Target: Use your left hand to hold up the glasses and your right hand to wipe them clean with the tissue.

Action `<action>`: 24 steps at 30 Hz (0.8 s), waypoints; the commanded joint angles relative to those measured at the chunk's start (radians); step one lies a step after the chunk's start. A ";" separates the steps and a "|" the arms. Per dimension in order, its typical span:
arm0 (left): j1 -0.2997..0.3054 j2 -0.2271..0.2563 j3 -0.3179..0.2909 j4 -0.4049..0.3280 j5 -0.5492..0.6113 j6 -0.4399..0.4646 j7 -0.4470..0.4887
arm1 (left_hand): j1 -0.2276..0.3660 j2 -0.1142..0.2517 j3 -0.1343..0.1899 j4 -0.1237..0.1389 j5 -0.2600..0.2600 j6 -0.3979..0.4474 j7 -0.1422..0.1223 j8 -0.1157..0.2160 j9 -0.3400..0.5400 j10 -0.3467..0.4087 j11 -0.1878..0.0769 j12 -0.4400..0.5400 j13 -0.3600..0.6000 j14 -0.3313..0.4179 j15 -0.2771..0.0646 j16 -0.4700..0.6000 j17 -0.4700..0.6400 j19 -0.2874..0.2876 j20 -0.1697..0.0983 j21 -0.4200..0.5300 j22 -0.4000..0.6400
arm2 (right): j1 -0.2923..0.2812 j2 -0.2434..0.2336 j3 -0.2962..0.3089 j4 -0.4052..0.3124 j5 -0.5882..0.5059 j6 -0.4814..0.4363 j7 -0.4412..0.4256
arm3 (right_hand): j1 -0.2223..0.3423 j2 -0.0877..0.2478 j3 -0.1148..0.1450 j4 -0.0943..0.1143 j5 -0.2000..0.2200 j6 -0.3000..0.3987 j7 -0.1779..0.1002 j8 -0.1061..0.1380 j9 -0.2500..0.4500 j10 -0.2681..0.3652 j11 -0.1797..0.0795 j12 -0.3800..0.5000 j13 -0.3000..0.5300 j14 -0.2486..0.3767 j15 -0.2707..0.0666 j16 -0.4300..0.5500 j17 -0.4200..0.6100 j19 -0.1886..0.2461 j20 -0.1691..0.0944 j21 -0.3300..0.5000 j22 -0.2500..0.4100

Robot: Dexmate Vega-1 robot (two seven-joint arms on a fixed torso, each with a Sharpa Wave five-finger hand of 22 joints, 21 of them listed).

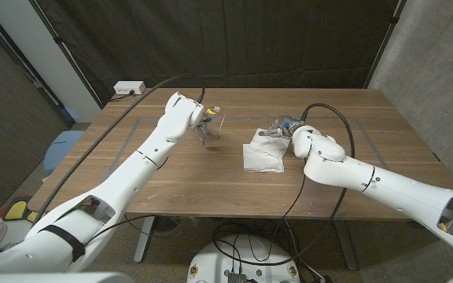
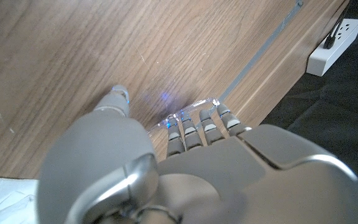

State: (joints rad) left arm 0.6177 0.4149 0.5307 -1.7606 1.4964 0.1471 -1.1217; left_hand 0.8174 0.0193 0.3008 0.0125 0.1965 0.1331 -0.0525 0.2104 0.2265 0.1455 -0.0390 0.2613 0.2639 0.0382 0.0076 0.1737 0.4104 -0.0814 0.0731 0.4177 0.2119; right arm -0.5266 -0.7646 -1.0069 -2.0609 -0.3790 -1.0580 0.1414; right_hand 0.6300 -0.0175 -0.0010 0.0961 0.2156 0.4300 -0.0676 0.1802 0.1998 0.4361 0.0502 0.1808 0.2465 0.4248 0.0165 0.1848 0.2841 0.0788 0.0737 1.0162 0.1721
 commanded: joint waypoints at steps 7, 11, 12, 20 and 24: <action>0.033 0.030 -0.087 -0.050 -0.121 0.006 0.076 | -0.058 -0.003 -0.032 0.038 0.007 -0.088 0.010 -0.018 0.011 -0.085 0.034 -0.021 0.008 -0.052 0.032 0.005 -0.017 -0.026 0.014 -0.004 0.002 | 0.042 0.010 -0.031 -0.013 0.068 -0.039 0.009 | -0.066 -0.017 -0.041 0.027 0.016 -0.083 0.007 -0.005 -0.001 -0.060 0.026 0.008 -0.021 -0.058 0.022 -0.001 -0.019 -0.031 0.022 -0.039 0.004; 0.025 0.047 -0.092 -0.046 -0.164 -0.012 0.063 | -0.081 -0.011 -0.051 0.049 0.009 -0.155 0.001 -0.028 0.009 -0.140 0.048 -0.035 0.009 -0.093 0.058 0.004 -0.032 -0.046 0.030 -0.010 0.001 | 0.053 0.016 -0.045 -0.017 0.079 -0.057 0.004 | -0.084 -0.017 -0.051 0.034 0.019 -0.104 0.009 -0.004 -0.001 -0.079 0.033 0.008 -0.027 -0.079 0.033 -0.003 -0.025 -0.045 0.027 -0.054 0.004; 0.024 0.052 -0.092 -0.046 -0.173 -0.015 0.063 | -0.087 -0.014 -0.058 0.051 0.010 -0.177 0.002 -0.029 0.007 -0.161 0.055 -0.043 0.007 -0.111 0.065 0.003 -0.039 -0.056 0.032 -0.014 0.001 | 0.057 0.015 -0.052 -0.019 0.079 -0.059 0.003 | -0.087 -0.017 -0.052 0.035 0.020 -0.109 0.008 -0.004 -0.001 -0.084 0.035 0.007 -0.028 -0.083 0.033 -0.002 -0.026 -0.047 0.028 -0.056 0.004; 0.018 0.090 -0.093 -0.043 -0.230 -0.037 0.056 | -0.101 -0.030 -0.077 0.054 0.015 -0.228 0.006 -0.028 0.003 -0.217 0.057 -0.060 0.000 -0.160 0.080 0.001 -0.060 -0.086 0.041 -0.025 -0.001 | 0.096 0.025 -0.093 -0.019 0.102 -0.088 0.005 | -0.104 -0.020 -0.065 0.038 0.025 -0.137 0.005 -0.003 -0.002 -0.114 0.035 0.007 -0.035 -0.116 0.043 -0.003 -0.036 -0.069 0.041 -0.079 0.003; 0.013 0.103 -0.097 -0.036 -0.268 -0.042 0.051 | -0.111 -0.037 -0.089 0.058 0.019 -0.171 0.036 0.001 0.003 -0.200 0.055 -0.048 -0.005 -0.165 0.081 0.009 -0.074 -0.090 0.043 -0.027 -0.002 | 0.115 0.033 -0.117 -0.018 0.109 -0.104 0.000 | -0.108 -0.022 -0.070 0.037 0.027 -0.146 0.004 -0.001 -0.002 -0.126 0.036 0.007 -0.037 -0.133 0.047 -0.005 -0.041 -0.080 0.047 -0.090 0.003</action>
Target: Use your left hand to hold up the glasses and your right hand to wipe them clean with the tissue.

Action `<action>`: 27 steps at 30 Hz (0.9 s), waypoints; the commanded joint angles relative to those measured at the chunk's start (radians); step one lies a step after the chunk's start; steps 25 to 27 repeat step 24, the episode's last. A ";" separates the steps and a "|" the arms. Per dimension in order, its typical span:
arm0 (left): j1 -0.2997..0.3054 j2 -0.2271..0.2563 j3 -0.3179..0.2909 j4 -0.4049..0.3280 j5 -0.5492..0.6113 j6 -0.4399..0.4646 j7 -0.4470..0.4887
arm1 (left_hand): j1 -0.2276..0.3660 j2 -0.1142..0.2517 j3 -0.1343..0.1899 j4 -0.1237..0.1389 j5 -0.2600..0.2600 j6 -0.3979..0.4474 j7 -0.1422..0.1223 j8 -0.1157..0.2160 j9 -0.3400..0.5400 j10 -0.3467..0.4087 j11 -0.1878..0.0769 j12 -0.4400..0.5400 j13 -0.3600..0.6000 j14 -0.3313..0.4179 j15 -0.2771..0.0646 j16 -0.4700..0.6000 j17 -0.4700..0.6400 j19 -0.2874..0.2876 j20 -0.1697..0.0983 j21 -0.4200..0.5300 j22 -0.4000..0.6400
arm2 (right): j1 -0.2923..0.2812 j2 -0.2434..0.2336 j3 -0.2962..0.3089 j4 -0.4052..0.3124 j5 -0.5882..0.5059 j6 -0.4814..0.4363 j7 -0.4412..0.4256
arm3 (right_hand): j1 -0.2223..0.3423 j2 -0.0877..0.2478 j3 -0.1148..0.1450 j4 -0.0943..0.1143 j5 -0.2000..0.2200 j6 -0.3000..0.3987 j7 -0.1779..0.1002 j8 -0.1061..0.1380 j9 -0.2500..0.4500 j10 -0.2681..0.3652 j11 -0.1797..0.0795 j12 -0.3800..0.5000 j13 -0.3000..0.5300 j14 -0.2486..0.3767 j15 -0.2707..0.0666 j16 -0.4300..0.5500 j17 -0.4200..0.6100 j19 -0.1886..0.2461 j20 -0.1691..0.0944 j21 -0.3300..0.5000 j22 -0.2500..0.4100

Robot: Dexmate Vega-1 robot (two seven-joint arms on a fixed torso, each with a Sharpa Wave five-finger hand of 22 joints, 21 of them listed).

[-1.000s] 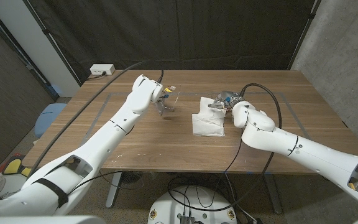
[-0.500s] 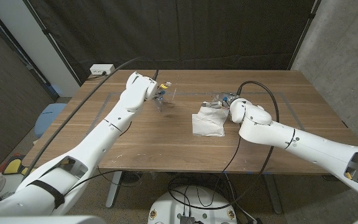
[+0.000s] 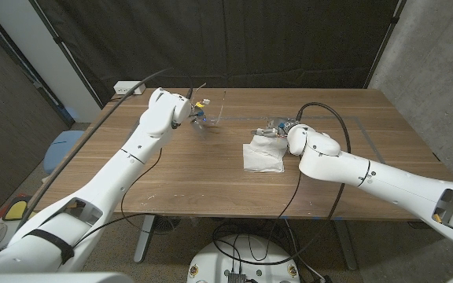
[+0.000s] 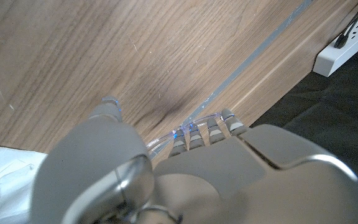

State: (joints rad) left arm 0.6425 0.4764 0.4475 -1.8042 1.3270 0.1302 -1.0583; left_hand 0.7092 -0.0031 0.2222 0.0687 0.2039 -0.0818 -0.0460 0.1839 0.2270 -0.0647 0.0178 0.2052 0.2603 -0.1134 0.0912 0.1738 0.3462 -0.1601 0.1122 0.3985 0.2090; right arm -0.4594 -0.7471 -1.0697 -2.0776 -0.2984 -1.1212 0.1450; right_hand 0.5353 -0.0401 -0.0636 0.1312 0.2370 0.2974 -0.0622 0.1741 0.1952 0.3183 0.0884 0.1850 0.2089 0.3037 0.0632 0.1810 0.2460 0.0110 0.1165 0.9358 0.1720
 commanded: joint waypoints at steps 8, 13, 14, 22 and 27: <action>-0.002 0.069 -0.022 -0.012 -0.124 -0.013 0.021 | -0.004 -0.010 -0.015 0.003 0.015 0.017 0.025 0.020 0.003 0.005 0.004 0.010 -0.001 -0.017 0.000 0.012 -0.021 -0.017 0.007 -0.010 0.000 | 0.060 0.025 -0.077 -0.017 0.035 -0.092 -0.055 | -0.019 0.000 -0.016 0.000 0.012 -0.030 -0.001 0.009 0.001 -0.034 -0.009 0.005 -0.005 -0.062 0.001 -0.004 -0.013 -0.035 0.014 -0.034 0.003; 0.005 0.082 -0.023 -0.023 -0.145 -0.009 0.029 | -0.005 -0.008 -0.016 0.003 0.016 0.029 0.030 0.026 0.003 0.007 0.003 0.013 -0.001 -0.014 -0.008 0.015 -0.025 -0.020 0.007 -0.011 0.000 | 0.043 0.018 -0.061 -0.044 0.060 -0.127 -0.101 | -0.021 0.002 -0.018 0.000 0.015 -0.023 -0.004 0.014 0.001 -0.028 -0.013 0.011 -0.006 -0.067 0.001 -0.001 -0.017 -0.045 0.020 -0.044 0.003; 0.006 0.084 -0.023 -0.023 -0.150 -0.009 0.029 | -0.005 -0.008 -0.016 0.003 0.016 0.030 0.030 0.027 0.003 0.008 0.003 0.014 -0.001 -0.013 -0.007 0.015 -0.026 -0.020 0.006 -0.011 0.000 | 0.040 0.017 -0.058 -0.049 0.066 -0.134 -0.110 | -0.021 0.002 -0.019 0.000 0.015 -0.021 -0.004 0.015 0.001 -0.026 -0.018 0.013 -0.006 -0.067 0.000 0.000 -0.017 -0.045 0.020 -0.045 0.003; 0.017 0.107 -0.030 -0.040 -0.163 0.005 0.043 | -0.004 -0.005 -0.016 0.004 0.017 0.032 0.032 0.028 0.003 0.010 0.005 0.016 -0.001 -0.013 -0.008 0.016 -0.029 -0.021 0.006 -0.011 0.000 | 0.034 0.009 -0.045 -0.068 0.095 -0.136 -0.190 | -0.020 0.008 -0.019 -0.002 0.018 -0.006 -0.004 0.022 0.000 -0.014 -0.023 0.021 -0.008 -0.061 -0.002 0.007 -0.022 -0.042 0.025 -0.052 0.003; 0.017 0.112 -0.031 -0.039 -0.166 0.008 0.046 | -0.004 -0.004 -0.016 0.004 0.017 0.032 0.033 0.028 0.003 0.010 0.005 0.017 -0.001 -0.014 -0.007 0.016 -0.030 -0.022 0.007 -0.011 0.000 | 0.042 0.012 -0.048 -0.063 0.098 -0.127 -0.202 | -0.018 0.010 -0.019 -0.003 0.019 -0.007 -0.004 0.022 0.000 -0.014 -0.022 0.022 -0.008 -0.059 -0.002 0.009 -0.023 -0.039 0.024 -0.053 0.003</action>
